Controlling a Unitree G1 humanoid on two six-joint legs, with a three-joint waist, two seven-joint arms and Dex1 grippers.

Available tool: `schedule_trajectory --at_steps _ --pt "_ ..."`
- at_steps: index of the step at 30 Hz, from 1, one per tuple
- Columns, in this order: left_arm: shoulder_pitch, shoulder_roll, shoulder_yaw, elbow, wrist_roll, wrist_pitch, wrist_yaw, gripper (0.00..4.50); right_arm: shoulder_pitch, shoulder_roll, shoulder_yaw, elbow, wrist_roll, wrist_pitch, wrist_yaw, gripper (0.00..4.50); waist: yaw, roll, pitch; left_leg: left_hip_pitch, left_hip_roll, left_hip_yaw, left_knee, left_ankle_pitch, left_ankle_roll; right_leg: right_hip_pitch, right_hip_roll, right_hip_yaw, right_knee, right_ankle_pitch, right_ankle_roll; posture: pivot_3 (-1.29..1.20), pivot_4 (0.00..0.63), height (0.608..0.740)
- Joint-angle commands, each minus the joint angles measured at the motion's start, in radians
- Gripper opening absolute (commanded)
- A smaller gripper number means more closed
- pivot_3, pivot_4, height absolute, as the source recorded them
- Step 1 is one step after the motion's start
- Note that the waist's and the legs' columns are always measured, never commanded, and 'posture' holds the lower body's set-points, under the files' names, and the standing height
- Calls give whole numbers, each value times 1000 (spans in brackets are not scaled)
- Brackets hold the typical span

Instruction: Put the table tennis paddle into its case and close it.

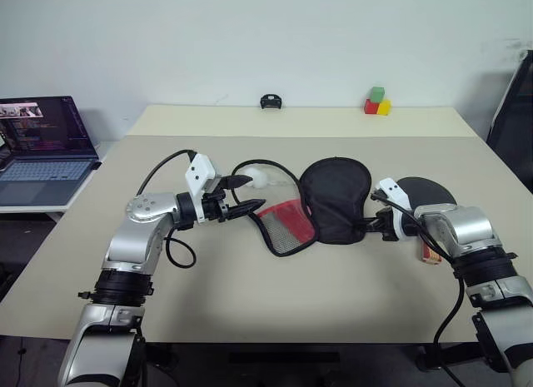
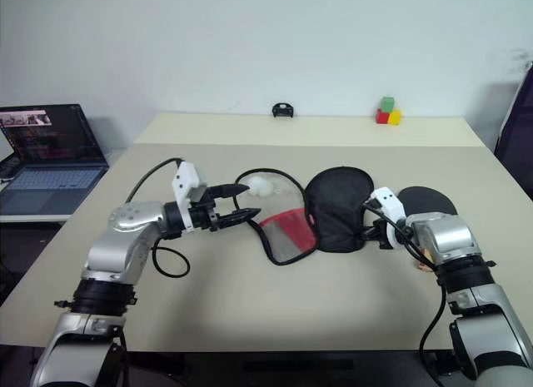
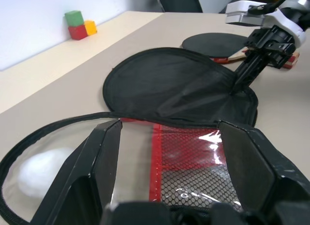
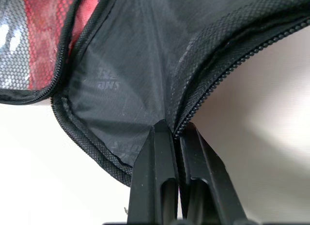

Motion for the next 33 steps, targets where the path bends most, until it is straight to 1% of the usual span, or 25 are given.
schedule_trajectory --at_steps 1,4,5,6,7,9,16,18,22,27,30,33 --pt "-30 -2 3 -2 3 -22 -7 3454 -35 -13 -4 7 -20 -17 20 27 0 0 0 0 0 0 0 0 0 0 0 0 0 0 0 0 150 740" --pt "-31 -5 4 1 5 -24 -9 3454 -32 -8 -9 11 -26 -20 16 27 0 0 0 0 0 0 0 0 0 0 0 0 0 0 0 0 150 740" --pt "-31 -5 5 3 6 -25 -11 3454 -30 -5 -13 12 -29 -22 10 341 0 0 0 0 0 0 0 0 0 0 0 0 0 0 0 0 150 740" --pt "-31 -5 5 4 6 -26 -12 3454 -29 -4 -16 14 -33 -24 5 441 0 0 0 0 0 0 0 0 0 0 0 0 0 0 0 0 150 740" --pt "-32 -6 6 5 7 -27 -13 3454 -28 -4 -19 16 -37 -27 -1 704 0 0 0 0 0 0 0 0 0 0 0 0 0 0 0 0 150 740" --pt "-33 -6 7 8 8 -28 -15 3454 -28 -2 -28 21 -43 -32 -11 1374 0 0 0 0 0 0 0 0 0 0 0 0 0 0 0 0 150 740" --pt "-32 -9 9 11 8 -32 -13 3454 -35 -35 -47 2 -77 -88 -42 3815 0 0 0 0 0 0 0 0 0 0 0 0 0 0 0 0 150 740" --pt "-31 -10 9 10 7 -32 -13 3454 -29 -54 -64 -17 -81 -94 -47 3815 0 0 0 0 0 0 0 0 0 0 0 0 0 0 0 0 150 740" --pt "-31 -13 9 10 4 -32 -14 3454 -10 -76 -139 -83 -33 -43 -52 3815 0 0 0 0 0 0 0 0 0 0 0 0 0 0 0 0 150 740" --pt "-28 -17 5 5 -1 -30 -30 3454 85 -83 -275 -237 39 45 -93 3815 1 0 0 -1 0 0 0 0 0 0 0 0 0 0 0 0 150 740" --pt "-30 -18 3 4 -4 -27 -45 3454 157 -81 -331 -320 59 62 -132 4426 1 0 0 -1 0 0 0 0 0 0 0 0 0 0 0 0 150 740" --pt "-38 -16 3 8 -7 -23 -63 3454 216 -62 -402 -381 70 72 -205 4486 1 0 0 -1 0 0 0 0 0 0 0 0 0 0 0 0 150 740"
